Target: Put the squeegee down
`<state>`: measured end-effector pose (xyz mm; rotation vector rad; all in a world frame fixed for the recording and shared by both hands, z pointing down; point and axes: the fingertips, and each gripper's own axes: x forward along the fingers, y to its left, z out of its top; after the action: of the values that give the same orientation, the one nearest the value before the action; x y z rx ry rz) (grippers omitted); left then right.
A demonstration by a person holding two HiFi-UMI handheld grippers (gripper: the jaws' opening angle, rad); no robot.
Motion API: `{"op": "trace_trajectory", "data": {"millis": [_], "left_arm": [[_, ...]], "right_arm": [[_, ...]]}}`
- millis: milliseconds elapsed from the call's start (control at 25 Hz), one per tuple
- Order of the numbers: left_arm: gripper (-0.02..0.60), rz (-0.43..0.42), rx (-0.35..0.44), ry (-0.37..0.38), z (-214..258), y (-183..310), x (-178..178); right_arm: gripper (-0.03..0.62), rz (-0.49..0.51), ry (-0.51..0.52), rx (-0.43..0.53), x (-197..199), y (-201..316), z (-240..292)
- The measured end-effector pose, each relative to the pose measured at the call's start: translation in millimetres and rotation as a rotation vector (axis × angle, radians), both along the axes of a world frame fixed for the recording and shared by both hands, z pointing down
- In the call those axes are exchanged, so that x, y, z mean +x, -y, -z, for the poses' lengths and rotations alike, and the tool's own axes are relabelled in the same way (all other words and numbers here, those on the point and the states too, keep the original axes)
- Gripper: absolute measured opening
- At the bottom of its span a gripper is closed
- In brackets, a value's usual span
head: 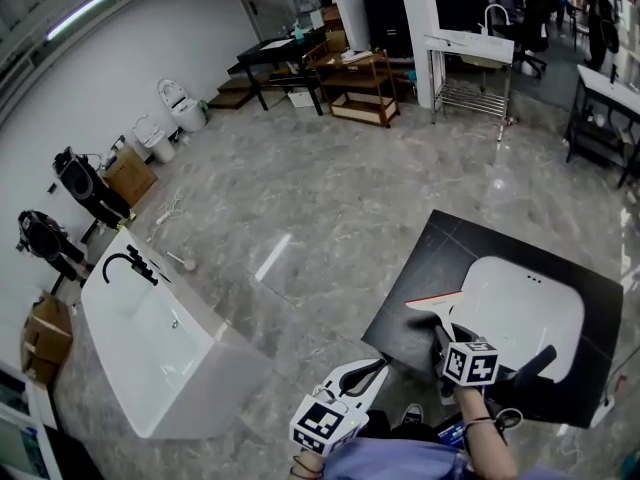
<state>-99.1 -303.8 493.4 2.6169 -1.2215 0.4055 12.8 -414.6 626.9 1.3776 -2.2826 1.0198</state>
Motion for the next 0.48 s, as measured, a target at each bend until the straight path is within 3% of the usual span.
{"op": "trace_trajectory", "data": {"millis": [480], "left_arm": [[0.026,-0.162,0.018,-0.005,11,60,-22]], "right_arm": [[0.101,-0.231,0.011,-0.068,-4,40,-17]]}}
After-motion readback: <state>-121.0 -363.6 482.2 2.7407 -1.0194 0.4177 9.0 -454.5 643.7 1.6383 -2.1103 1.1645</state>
